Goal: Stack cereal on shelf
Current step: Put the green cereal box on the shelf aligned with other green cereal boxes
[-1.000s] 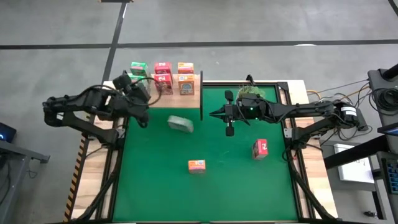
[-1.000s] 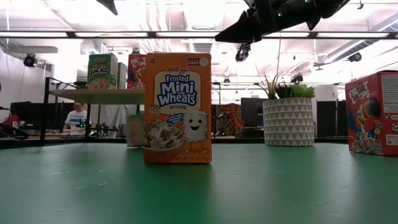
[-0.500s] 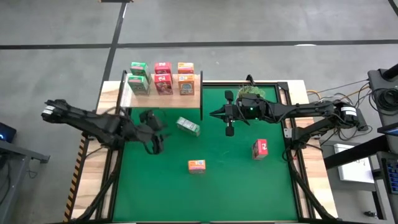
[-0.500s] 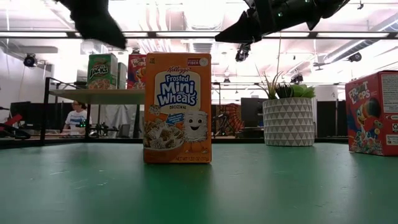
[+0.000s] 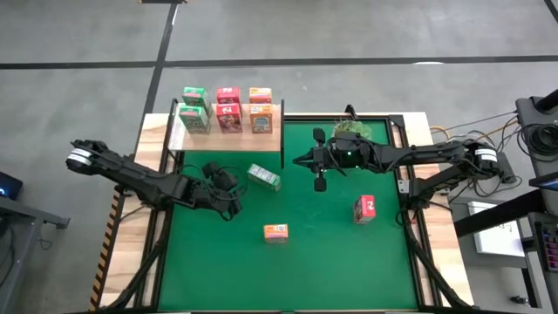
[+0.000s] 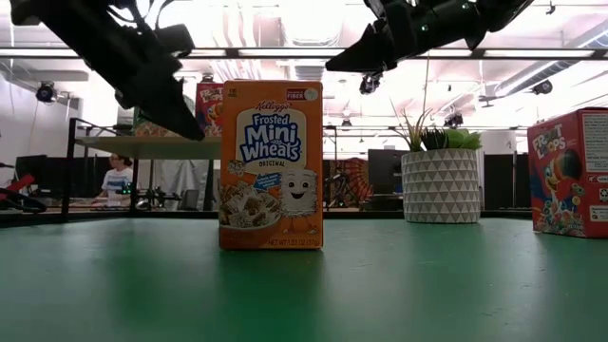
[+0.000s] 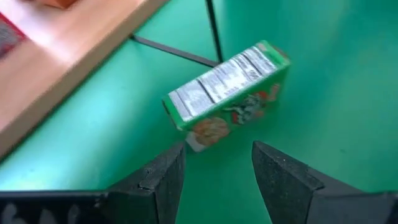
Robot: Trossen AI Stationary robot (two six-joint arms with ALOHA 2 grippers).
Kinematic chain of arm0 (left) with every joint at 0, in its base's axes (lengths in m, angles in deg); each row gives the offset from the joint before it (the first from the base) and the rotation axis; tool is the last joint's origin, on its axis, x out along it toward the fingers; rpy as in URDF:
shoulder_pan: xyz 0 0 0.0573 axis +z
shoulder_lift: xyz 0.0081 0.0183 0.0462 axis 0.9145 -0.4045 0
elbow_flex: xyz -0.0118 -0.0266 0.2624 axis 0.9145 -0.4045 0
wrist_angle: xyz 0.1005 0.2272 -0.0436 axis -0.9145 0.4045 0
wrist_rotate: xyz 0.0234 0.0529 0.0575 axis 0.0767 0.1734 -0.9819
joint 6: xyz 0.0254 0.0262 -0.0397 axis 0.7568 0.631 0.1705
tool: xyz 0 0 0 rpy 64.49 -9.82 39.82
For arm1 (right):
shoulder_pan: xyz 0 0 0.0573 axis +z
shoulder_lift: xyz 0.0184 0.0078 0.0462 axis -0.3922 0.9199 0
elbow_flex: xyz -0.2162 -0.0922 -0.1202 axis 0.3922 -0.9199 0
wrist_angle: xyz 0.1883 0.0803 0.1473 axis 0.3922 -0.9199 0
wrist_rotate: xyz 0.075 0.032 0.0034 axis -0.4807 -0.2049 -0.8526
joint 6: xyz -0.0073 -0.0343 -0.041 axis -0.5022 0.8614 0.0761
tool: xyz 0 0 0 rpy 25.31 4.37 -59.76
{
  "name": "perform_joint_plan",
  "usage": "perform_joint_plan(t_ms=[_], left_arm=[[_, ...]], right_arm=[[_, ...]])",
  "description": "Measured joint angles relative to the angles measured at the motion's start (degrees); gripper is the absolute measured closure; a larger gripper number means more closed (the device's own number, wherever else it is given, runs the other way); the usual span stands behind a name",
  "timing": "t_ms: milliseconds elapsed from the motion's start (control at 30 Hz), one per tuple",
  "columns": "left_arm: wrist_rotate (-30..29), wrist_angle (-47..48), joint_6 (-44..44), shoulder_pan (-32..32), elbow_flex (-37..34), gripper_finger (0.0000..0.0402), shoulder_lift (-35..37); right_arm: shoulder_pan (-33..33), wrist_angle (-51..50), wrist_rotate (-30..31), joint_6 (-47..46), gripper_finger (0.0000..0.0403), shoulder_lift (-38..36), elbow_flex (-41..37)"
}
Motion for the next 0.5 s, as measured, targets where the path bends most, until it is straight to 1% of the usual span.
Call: perform_joint_plan(t_ms=[167, 367, 433, 500], left_arm=[[-7.0, -0.5, 0.2, 0.4, 0.1, 0.0237, -4.8], [-10.6, -1.5, 0.6, 2.5, 0.7, 0.0261, -8.4], [-10.8, -5.6, 3.5, 3.1, 1.3, 0.0272, -9.3], [-10.4, -11.5, 8.8, 3.7, 1.4, 0.0283, -10.6]], right_arm=[[0.0, -0.1, 0.0, -0.5, 0.039, 0.0, 0.0], [0.0, -0.2, 0.1, -0.3, 0.039, 0.0, 0.0], [0.0, -0.2, 0.4, 0.2, 0.039, 0.0, 0.0], [0.0, -0.2, 0.4, 0.2, 0.039, 0.0, 0.0]])
